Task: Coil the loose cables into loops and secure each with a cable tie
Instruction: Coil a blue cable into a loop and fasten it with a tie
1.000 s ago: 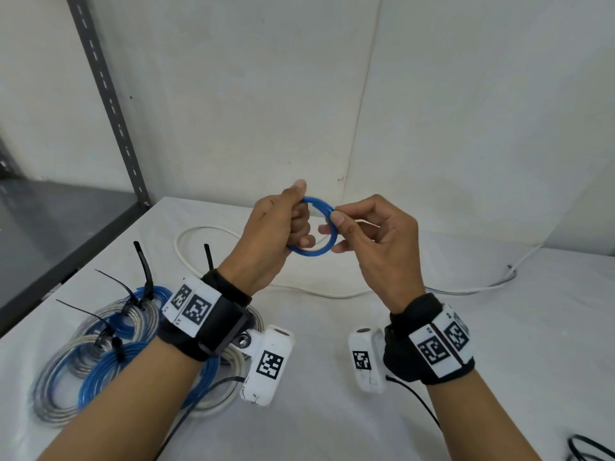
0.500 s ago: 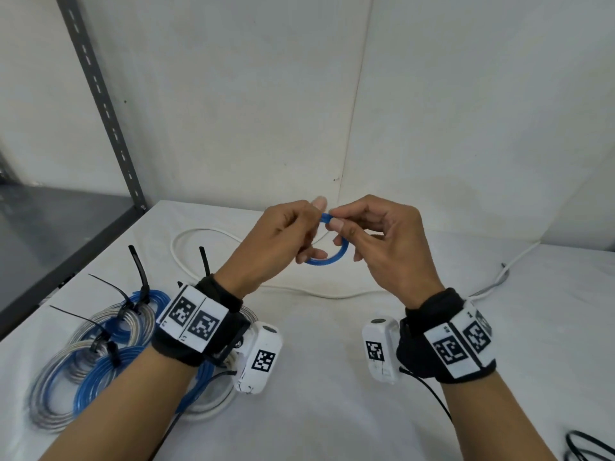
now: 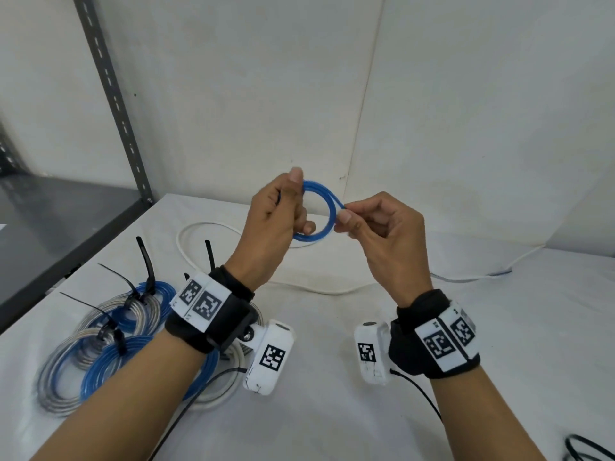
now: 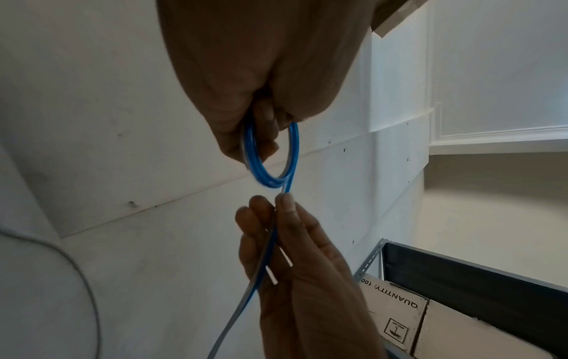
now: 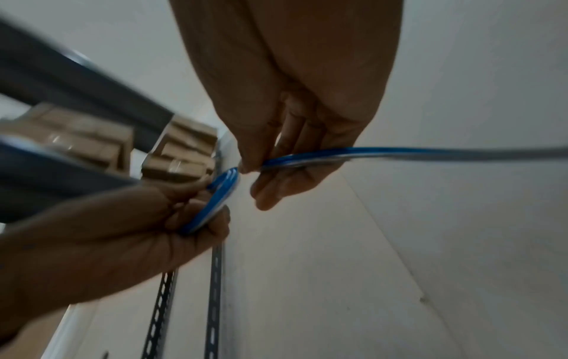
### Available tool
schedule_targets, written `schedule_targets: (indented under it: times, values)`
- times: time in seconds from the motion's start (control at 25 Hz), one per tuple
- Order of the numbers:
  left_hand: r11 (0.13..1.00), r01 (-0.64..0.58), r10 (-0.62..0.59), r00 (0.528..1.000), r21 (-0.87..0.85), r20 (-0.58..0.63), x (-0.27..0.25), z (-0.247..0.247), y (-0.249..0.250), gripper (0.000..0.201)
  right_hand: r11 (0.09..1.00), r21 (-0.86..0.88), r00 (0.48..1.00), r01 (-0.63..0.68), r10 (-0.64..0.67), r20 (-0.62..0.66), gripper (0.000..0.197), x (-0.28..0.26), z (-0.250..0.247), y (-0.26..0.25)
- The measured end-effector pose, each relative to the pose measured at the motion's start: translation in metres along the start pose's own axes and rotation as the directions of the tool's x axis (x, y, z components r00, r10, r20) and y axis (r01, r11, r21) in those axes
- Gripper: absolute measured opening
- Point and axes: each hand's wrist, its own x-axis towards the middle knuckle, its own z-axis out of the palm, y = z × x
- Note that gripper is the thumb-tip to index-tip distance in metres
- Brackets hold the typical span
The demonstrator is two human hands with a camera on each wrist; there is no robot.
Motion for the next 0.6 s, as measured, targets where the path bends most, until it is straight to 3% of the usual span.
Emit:
schedule_targets:
  times: [0.12,0.28,0.4,0.48,0.52,0.6]
  values:
    - [0.993,-0.039,0.032,0.997,-0.11,-0.067,0.001,0.005,-0.001,0.039,1.0,0.003,1.0,0.014,-0.014,0.019,0.009,-0.003,0.003,0.0]
    - [0.984,-0.069,0.053,0.993,-0.161,-0.107,-0.006,0.018,-0.005,0.04,0.997,0.043,0.997,0.063,-0.061,-0.05,0.013,-0.008,0.014,-0.001]
    - [0.976,0.112,-0.125,0.99,-0.187,-0.059,-0.001,0.01,0.002,0.042,0.997,0.022,0.997,0.068,-0.067,-0.027,0.011,-0.004,0.006,-0.003]
    - [0.964,0.257,-0.255,0.966,-0.074,0.04,0.002,0.001,0.009,0.045,0.999,-0.016,0.997,0.04,-0.038,0.073,0.012,0.0,-0.006,-0.003]
    - [0.962,0.263,-0.269,0.959,0.071,0.088,0.002,-0.003,0.009,0.048,0.998,-0.057,0.992,0.032,-0.024,0.127,0.012,0.001,-0.01,-0.003]
    - [0.936,0.157,-0.217,0.962,0.316,0.166,-0.001,-0.005,0.009,0.049,0.991,-0.127,0.985,0.044,-0.021,0.173,0.011,0.001,-0.011,-0.002]
